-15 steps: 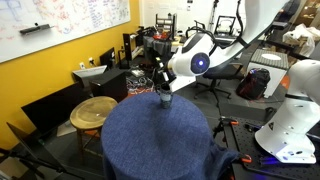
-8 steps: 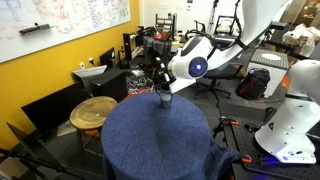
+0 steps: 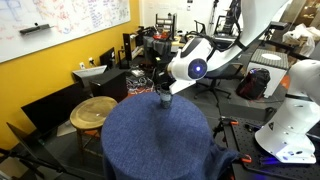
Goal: Put the marker inside the mug cup
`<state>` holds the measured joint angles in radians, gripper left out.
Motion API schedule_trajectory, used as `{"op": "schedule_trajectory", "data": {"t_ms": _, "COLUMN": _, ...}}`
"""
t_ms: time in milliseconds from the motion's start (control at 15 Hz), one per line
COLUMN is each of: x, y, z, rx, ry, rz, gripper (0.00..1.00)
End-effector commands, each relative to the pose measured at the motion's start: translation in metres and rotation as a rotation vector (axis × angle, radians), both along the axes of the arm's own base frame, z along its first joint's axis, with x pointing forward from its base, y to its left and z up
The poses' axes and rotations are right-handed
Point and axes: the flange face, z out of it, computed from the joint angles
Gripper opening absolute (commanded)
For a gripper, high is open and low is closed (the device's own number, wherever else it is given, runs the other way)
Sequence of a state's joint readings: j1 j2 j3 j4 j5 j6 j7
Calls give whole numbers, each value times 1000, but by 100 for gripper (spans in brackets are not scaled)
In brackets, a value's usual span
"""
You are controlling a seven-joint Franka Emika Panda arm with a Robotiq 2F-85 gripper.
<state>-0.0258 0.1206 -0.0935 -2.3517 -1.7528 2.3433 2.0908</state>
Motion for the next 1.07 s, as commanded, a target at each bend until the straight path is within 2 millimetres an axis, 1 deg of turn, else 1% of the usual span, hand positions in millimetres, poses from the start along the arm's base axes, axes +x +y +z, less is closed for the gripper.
{"op": "schedule_trajectory", "data": {"t_ms": 0, "x": 2, "y": 0, "z": 1, "rx": -17, "ry": -20, "rz": -4, "gripper": 98}}
{"op": "schedule_trajectory", "data": {"t_ms": 67, "x": 2, "y": 1, "z": 1, "rx": -17, "ry": -21, "rz": -3, "gripper": 100}}
{"op": "schedule_trajectory", "data": {"t_ms": 600, "x": 1, "y": 2, "z": 3, "rx": -23, "ry": -26, "rz": -3, "gripper": 100}}
{"op": "schedule_trajectory", "data": {"t_ms": 667, "x": 0, "y": 2, "z": 0, "rx": -1, "ry": 2, "rz": 3, "gripper": 100}}
{"op": "schedule_trajectory", "data": {"t_ms": 1000, "x": 1, "y": 2, "z": 0, "rx": -2, "ry": 1, "rz": 2, "gripper": 100}}
